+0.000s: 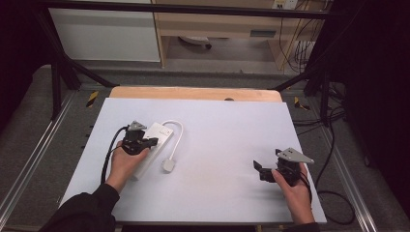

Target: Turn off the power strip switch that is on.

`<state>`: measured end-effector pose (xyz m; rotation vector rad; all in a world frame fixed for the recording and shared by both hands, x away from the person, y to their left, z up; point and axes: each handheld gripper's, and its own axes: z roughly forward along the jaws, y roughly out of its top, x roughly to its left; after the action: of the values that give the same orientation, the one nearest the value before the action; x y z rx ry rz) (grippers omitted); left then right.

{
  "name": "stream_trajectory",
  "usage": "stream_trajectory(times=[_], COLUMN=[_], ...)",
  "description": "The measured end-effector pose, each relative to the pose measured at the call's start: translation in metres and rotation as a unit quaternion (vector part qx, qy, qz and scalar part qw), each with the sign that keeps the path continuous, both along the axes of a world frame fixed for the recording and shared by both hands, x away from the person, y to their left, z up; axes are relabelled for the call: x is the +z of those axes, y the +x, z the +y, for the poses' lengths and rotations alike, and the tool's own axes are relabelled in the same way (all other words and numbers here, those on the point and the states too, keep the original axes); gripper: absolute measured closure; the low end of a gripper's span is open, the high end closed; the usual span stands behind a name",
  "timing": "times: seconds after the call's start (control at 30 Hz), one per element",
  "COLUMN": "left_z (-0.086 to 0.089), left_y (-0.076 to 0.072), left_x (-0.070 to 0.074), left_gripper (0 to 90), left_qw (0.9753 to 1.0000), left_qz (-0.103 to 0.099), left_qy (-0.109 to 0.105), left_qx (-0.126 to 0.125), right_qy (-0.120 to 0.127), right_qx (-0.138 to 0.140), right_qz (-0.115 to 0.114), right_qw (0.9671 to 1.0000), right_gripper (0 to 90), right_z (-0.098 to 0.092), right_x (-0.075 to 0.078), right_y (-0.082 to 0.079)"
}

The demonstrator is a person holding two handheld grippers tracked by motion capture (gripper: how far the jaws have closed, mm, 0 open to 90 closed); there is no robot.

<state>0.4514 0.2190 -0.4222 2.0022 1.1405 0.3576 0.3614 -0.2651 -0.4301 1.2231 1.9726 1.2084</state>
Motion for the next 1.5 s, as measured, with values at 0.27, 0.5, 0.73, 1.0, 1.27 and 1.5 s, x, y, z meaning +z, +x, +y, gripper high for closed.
stream_trajectory(times=[0.27,0.5,0.73,1.0,1.27,1.5], left_z=[-0.0005,-0.0008,-0.0013,-0.0020,-0.0015,-0.0024], left_y=[-0.0002,0.0002,0.0001,0.0000,-0.0003,0.0000], left_x=[-0.0012,-0.0019,-0.0026,-0.0036,-0.0041,-0.0046], left_gripper=[90.0,90.0,90.0,90.0,90.0,90.0], left_qw=[1.0000,1.0000,1.0000,0.9999,0.9999,0.9999], left_qz=[0.002,0.002,0.003,0.005,0.004,0.004], left_qy=[0.001,0.005,0.009,0.010,0.010,0.009], left_qx=[0.000,-0.001,-0.002,-0.003,-0.003,-0.004], right_qy=[0.000,0.000,-0.001,-0.001,-0.002,-0.001], right_qx=[0.000,0.000,0.001,0.001,0.001,0.001], right_qz=[0.000,0.000,-0.001,0.000,0.000,0.000], right_qw=[1.0000,1.0000,1.0000,1.0000,1.0000,1.0000], right_gripper=[2.9,2.9,2.9,2.9,2.9,2.9], right_z=[0.0001,0.0002,0.0002,0.0002,0.0004,0.0002], right_x=[0.0000,0.0000,-0.0002,-0.0002,-0.0003,-0.0002], right_y=[-0.0001,-0.0001,0.0000,0.0001,0.0002,0.0001])
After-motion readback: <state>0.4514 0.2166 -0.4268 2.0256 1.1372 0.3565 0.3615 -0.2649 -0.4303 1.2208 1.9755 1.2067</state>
